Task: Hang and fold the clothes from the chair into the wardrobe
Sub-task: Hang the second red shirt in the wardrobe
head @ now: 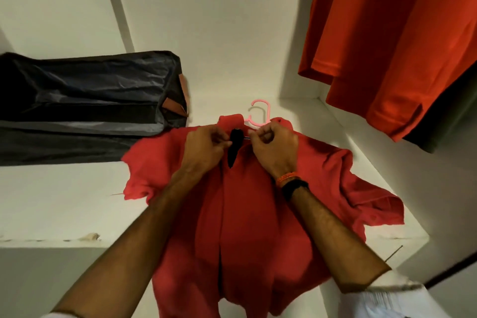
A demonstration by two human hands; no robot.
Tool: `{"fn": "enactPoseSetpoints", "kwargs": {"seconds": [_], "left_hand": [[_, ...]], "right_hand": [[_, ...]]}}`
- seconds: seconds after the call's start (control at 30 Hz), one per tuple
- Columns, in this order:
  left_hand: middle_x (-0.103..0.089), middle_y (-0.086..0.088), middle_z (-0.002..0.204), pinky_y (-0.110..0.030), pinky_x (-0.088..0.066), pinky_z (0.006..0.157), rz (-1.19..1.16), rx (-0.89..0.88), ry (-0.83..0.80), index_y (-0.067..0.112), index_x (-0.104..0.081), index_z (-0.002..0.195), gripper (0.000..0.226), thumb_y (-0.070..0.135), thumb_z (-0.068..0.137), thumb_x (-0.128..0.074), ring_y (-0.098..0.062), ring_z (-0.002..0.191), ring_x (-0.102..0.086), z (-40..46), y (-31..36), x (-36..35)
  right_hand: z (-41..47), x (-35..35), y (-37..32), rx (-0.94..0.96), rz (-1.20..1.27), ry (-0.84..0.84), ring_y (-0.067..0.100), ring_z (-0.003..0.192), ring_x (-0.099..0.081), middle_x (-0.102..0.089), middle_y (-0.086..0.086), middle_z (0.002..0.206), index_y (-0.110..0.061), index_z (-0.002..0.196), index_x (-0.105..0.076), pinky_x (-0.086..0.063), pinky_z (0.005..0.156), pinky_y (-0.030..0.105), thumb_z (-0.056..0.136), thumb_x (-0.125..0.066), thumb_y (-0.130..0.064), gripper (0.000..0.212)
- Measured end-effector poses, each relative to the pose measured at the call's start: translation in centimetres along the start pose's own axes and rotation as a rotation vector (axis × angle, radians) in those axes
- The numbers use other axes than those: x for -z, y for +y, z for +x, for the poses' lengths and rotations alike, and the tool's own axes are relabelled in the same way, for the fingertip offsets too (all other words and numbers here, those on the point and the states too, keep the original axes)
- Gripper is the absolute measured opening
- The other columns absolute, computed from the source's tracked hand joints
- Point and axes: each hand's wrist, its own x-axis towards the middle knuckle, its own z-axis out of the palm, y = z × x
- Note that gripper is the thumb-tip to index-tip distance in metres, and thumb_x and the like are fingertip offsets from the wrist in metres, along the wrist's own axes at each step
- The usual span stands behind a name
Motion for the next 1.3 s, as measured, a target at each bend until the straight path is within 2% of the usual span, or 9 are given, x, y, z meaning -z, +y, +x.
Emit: {"fn": "enactPoseSetpoints", "kwargs": {"seconds": [0.13, 0.33, 0.53, 0.7, 0.87, 0.93, 1.07, 1.2, 1.3], "left_hand": [[-0.076, 0.003, 0.083, -0.018, -0.052, 0.066, 0.016, -0.033, -0.025, 0.016, -0.079, 0.091, 0.014, 0.019, 0.078, -0.081, -0.001, 0.061, -0.061, -1.3, 0.2, 0.1], [-0.076, -0.001, 0.097, -0.017, -0.044, 0.074, 0.133, -0.101, -0.161, 0.018, -0.077, 0.106, 0.025, 0.015, 0.082, -0.072, -0.008, 0.077, -0.065, -1.3, 0.6, -0.1], [-0.075, -0.003, 0.093, -0.022, -0.041, 0.071, 0.163, -0.081, -0.156, 0.020, -0.076, 0.106, 0.032, 0.010, 0.077, -0.065, -0.022, 0.088, -0.068, -0.9, 0.8, -0.2], [-0.075, 0.004, 0.081, -0.012, -0.040, 0.066, 0.000, -0.035, -0.139, 0.022, -0.078, 0.083, 0.012, 0.013, 0.076, -0.073, -0.009, 0.079, -0.069, -0.9, -0.1, -0.5], [-0.075, 0.007, 0.081, -0.015, -0.043, 0.067, -0.161, -0.056, -0.052, 0.020, -0.076, 0.080, 0.005, 0.017, 0.077, -0.077, -0.007, 0.077, -0.067, -1.1, -0.8, -0.9], [-0.073, 0.009, 0.076, -0.021, -0.052, 0.070, -0.242, -0.035, -0.050, 0.022, -0.075, 0.078, 0.005, 0.017, 0.077, -0.078, -0.006, 0.072, -0.068, -0.9, -1.1, -1.0], [-0.070, 0.007, 0.066, -0.022, -0.054, 0.062, -0.419, 0.048, -0.120, 0.025, -0.072, 0.073, 0.015, 0.014, 0.079, -0.080, -0.006, 0.058, -0.068, -0.6, -1.6, -1.1], [-0.072, -0.004, 0.068, -0.027, -0.058, 0.065, -0.601, 0.127, -0.170, 0.020, -0.074, 0.075, 0.017, 0.006, 0.077, -0.081, -0.012, 0.062, -0.069, -0.7, -1.8, -1.4], [-0.073, -0.003, 0.067, -0.024, -0.057, 0.063, -0.700, 0.153, -0.209, 0.018, -0.074, 0.077, 0.019, 0.000, 0.078, -0.079, -0.013, 0.063, -0.070, -0.9, -1.7, -1.3]], "right_hand": [[-1.1, -0.2, -0.4, -0.035, -0.022, -0.018, 0.009, 0.063, -0.061, -0.059, -0.013, 0.058, -0.023, 0.064, -0.066, -0.048, 0.070, 0.025, 0.080, -0.075, -0.040, 0.025], [-2.2, -1.1, 0.1, -0.222, -0.155, -0.112, 0.017, 0.070, -0.066, -0.068, -0.004, 0.063, -0.018, 0.062, -0.073, -0.040, 0.063, 0.023, 0.075, -0.073, -0.058, 0.042], [-2.1, -1.6, -1.8, -0.411, -0.166, -0.083, 0.017, 0.071, -0.064, -0.067, -0.006, 0.066, -0.017, 0.066, -0.070, -0.053, 0.068, 0.029, 0.059, -0.072, -0.072, 0.055], [-3.1, -2.1, -1.9, -0.407, -0.096, -0.019, 0.010, 0.075, -0.068, -0.071, -0.010, 0.070, -0.023, 0.073, -0.074, -0.055, 0.072, 0.026, 0.067, -0.074, -0.033, 0.012], [-3.4, -2.5, -0.7, -0.429, 0.198, 0.000, 0.016, 0.054, -0.062, -0.070, 0.003, 0.063, -0.027, 0.070, -0.072, -0.058, 0.064, 0.044, 0.057, -0.069, -0.039, 0.018], [-3.6, -2.4, -0.5, -0.414, 0.240, -0.007, 0.014, 0.050, -0.058, -0.069, 0.002, 0.062, -0.024, 0.068, -0.070, -0.053, 0.054, 0.035, 0.066, -0.073, -0.028, 0.006], [-3.9, -2.2, -0.4, -0.382, 0.316, -0.026, 0.010, 0.048, -0.057, -0.065, -0.001, 0.061, -0.019, 0.074, -0.070, -0.047, 0.053, 0.025, 0.081, -0.072, -0.007, 0.014], [-3.8, -2.4, 0.1, -0.346, 0.335, -0.040, 0.010, 0.053, -0.057, -0.063, -0.005, 0.060, -0.022, 0.073, -0.069, -0.047, 0.055, 0.026, 0.080, -0.073, -0.006, 0.018], [-3.8, -2.7, 0.4, -0.320, 0.335, -0.047, 0.009, 0.058, -0.057, -0.063, -0.011, 0.060, -0.025, 0.070, -0.070, -0.047, 0.060, 0.028, 0.071, -0.072, -0.022, 0.004]]}}
